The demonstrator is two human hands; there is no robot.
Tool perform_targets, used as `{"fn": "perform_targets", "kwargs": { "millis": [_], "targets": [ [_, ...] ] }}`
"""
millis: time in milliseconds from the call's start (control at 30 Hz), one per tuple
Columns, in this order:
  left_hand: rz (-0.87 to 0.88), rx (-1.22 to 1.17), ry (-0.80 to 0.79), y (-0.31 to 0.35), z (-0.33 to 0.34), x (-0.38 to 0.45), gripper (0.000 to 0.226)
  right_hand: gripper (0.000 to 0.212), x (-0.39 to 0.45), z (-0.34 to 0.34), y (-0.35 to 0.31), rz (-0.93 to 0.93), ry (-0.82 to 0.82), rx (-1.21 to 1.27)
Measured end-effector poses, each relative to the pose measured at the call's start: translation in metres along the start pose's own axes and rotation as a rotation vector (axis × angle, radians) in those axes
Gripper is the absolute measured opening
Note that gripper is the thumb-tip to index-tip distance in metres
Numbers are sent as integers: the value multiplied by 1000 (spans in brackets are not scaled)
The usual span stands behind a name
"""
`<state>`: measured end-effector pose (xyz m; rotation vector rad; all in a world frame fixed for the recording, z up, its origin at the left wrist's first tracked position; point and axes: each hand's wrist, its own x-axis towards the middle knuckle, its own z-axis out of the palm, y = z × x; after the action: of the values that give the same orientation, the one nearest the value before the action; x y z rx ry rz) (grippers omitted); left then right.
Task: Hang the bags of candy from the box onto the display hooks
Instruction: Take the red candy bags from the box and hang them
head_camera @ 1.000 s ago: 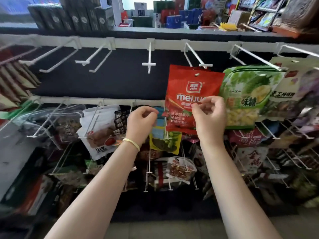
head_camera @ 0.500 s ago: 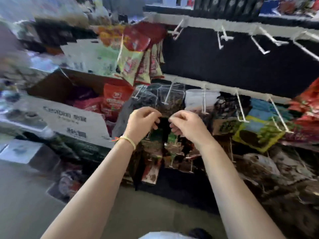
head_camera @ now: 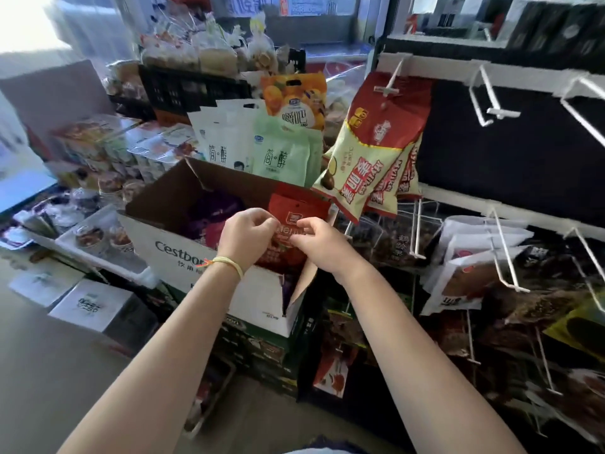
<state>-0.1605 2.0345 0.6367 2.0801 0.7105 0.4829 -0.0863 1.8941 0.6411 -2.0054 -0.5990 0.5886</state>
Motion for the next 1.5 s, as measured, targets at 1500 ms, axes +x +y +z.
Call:
{"fn": "perform_targets", "kwargs": {
  "millis": [1500],
  "targets": [
    [142, -1069, -608, 47, -80, 59, 22, 33, -50, 36, -82, -171, 610, 761]
  ]
}}
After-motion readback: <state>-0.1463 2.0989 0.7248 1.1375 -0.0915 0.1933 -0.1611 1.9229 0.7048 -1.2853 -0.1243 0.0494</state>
